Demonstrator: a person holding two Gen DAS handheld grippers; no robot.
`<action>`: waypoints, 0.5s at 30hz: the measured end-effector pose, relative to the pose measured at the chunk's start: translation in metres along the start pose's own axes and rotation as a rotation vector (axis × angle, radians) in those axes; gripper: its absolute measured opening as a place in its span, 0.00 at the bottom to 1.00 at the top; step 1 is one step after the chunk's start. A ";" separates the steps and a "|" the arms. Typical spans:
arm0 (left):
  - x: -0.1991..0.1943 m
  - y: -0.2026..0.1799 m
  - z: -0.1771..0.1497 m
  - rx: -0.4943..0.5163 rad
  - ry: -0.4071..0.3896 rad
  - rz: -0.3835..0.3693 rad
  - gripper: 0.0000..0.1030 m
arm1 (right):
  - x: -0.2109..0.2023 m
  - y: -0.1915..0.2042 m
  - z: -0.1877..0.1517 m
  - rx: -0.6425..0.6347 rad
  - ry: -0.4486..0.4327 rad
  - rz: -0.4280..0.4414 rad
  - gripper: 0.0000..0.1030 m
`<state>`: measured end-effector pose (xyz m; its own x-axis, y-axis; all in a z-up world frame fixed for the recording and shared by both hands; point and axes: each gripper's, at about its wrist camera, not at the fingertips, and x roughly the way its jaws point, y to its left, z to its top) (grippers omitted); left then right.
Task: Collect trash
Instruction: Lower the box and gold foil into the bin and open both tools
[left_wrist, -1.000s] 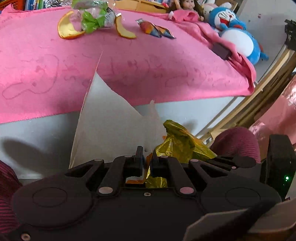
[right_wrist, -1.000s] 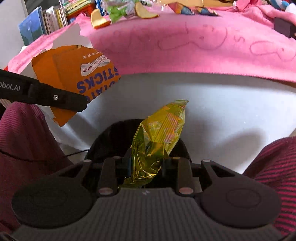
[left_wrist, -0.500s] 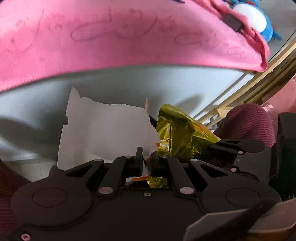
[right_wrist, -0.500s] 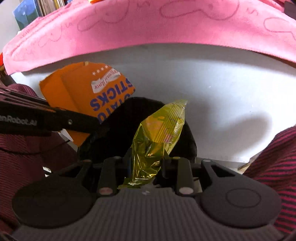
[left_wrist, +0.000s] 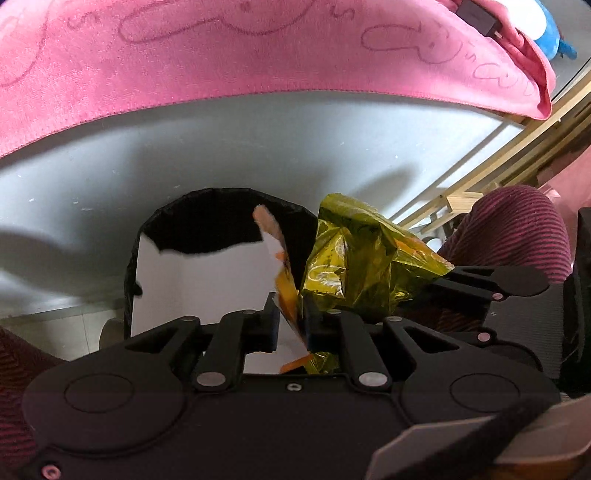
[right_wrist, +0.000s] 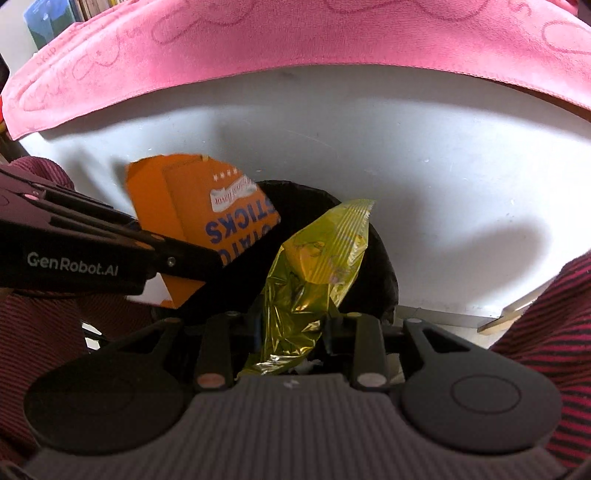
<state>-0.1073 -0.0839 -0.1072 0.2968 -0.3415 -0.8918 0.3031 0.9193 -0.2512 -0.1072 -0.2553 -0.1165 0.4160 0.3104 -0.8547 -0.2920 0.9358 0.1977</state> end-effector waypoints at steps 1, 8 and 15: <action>0.000 0.001 0.000 -0.002 0.001 0.002 0.12 | 0.000 0.000 0.001 0.002 -0.003 0.000 0.40; -0.001 0.002 -0.001 -0.006 -0.013 0.017 0.22 | -0.001 0.001 0.000 -0.001 -0.019 0.001 0.53; -0.005 0.005 0.001 -0.006 -0.037 0.033 0.36 | 0.003 0.001 -0.005 -0.004 -0.027 -0.002 0.57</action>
<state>-0.1059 -0.0781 -0.1036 0.3401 -0.3180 -0.8850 0.2876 0.9312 -0.2241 -0.1108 -0.2543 -0.1215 0.4393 0.3132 -0.8420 -0.2950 0.9356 0.1941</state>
